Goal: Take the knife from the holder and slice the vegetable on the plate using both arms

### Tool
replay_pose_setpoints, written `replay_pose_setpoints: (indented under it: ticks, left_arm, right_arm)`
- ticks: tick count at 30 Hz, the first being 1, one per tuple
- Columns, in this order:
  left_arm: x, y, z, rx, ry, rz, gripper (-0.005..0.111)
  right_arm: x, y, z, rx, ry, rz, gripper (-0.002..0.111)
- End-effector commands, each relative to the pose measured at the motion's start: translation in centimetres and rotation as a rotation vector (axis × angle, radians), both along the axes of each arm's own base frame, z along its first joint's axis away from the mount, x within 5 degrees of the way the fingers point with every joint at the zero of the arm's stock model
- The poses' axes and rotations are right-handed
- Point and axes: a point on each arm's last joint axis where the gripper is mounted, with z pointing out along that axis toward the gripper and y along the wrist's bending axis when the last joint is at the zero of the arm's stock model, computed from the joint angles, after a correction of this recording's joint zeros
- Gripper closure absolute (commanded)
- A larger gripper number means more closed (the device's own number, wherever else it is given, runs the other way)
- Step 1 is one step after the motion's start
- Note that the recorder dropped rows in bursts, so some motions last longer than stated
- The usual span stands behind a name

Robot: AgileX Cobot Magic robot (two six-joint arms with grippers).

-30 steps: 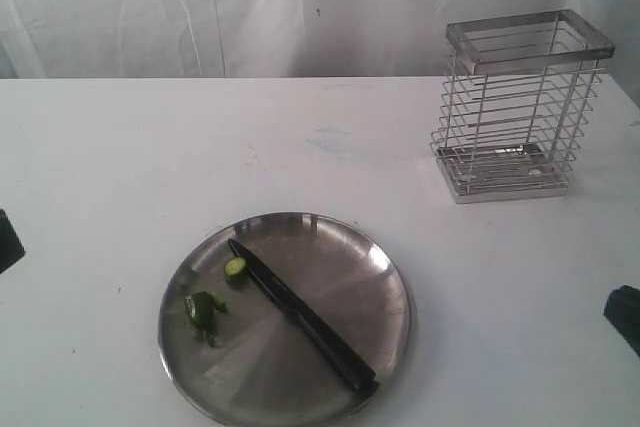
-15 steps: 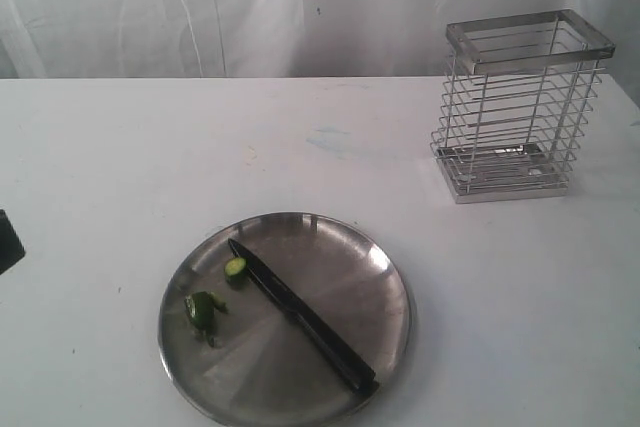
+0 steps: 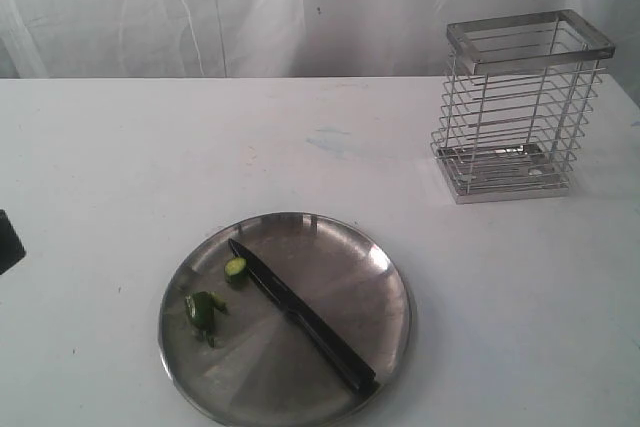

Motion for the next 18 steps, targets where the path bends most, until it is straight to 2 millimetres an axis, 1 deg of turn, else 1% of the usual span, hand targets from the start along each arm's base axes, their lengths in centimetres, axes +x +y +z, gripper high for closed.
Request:
replay_pose_setpoints:
  ticks: [1,4,6,9,15,18]
  left_arm:
    - [-0.2,0.0,-0.1,0.011,-0.008,-0.008,0.107]
    - [-0.3,0.0,0.0,0.009,-0.014,-0.010,0.107]
    - [-0.6,0.4,0.1,-0.005,-0.046,0.016,0.107]
    - [-0.7,1.6,0.0,-0.041,-0.088,0.133,0.107]
    - [-0.9,3.5,0.4,-0.104,-0.150,0.305,0.107]
    - [-0.8,3.8,0.4,-0.126,-0.140,0.339,0.107]
  right_arm:
    - [0.0,0.0,-0.1,0.000,-0.007,-0.006,0.108]
    - [0.0,0.0,-0.1,0.000,-0.007,-0.006,0.108]
    - [0.0,0.0,-0.1,0.000,-0.007,-0.006,0.108]
    - [0.0,0.0,-0.1,0.000,-0.007,-0.006,0.108]
    - [0.0,0.0,-0.1,0.000,-0.007,-0.006,0.108]
    - [0.0,0.0,-0.1,0.000,-0.007,-0.006,0.108]
